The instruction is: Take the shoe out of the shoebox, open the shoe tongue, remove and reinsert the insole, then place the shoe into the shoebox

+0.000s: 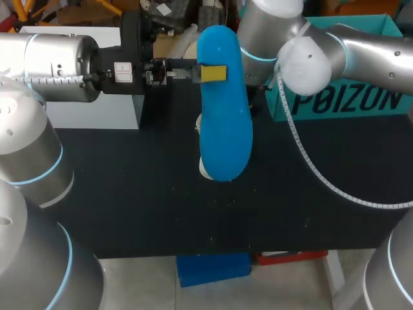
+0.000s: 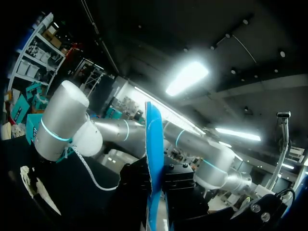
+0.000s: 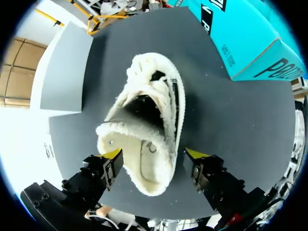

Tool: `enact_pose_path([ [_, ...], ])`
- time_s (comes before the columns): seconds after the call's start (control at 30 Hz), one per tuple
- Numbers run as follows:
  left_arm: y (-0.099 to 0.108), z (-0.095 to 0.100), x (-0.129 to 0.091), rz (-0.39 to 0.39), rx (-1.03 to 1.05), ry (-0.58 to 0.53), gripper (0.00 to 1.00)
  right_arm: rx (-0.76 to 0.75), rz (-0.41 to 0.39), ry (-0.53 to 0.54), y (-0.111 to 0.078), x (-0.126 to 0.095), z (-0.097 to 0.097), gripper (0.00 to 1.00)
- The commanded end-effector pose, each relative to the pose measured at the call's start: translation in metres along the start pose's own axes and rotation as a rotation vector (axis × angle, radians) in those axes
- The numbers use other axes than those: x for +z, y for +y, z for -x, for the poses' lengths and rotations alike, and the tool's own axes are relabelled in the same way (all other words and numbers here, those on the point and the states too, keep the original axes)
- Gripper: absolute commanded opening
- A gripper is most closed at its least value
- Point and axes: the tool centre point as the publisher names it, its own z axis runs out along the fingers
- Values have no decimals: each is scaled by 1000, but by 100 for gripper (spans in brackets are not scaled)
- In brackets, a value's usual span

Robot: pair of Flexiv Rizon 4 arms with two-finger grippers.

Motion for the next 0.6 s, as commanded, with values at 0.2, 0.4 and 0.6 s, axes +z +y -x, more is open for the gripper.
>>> enact_pose_path([
  [0.2,1,0,1,-1,0,-3,0,-26,52,429,-9,-27,12,100],
  [0.4,1,0,1,-1,0,-3,0,-26,52,429,-9,-27,12,100],
  [0.6,1,0,1,-1,0,-3,0,17,93,511,-20,-39,20,100],
])
